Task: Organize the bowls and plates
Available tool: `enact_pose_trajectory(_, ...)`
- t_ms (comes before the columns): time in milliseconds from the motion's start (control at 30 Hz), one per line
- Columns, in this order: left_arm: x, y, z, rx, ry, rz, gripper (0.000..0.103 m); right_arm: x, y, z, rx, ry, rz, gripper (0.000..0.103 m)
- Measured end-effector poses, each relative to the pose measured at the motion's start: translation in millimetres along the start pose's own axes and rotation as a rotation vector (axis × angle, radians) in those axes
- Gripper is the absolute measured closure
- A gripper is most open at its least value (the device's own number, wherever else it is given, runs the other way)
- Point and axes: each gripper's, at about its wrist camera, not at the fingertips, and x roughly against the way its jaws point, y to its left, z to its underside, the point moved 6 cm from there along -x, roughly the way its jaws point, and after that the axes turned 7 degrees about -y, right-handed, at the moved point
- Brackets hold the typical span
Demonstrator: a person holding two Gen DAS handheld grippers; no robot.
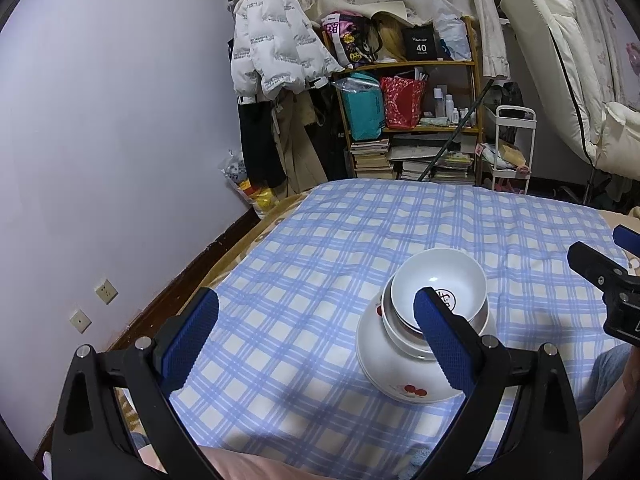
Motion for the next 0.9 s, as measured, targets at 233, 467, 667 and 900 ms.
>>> enact_pose_trajectory(233,2,2,-1,-0.006,-0.012,-0.012,0.006,1,-2,-2,-0.002,-0.008,-0.001,0.0)
enact_pose_trajectory(467,4,3,-2,-0.017,-0.025,-0.017,0.006,0,-6,-3,-0.002,-0.011,0.008,0.0)
enact_pose_trajectory(667,6,3,-3,-0.024,-0.03,-0.02,0.006,1,-10,-4,-0.002,-0.012,0.015,0.0)
enact_pose_trajectory(900,6,3,-4,-0.026,-0.031,-0.02,0.006,3,-16,-4,0.0,-0.007,0.018,0.0)
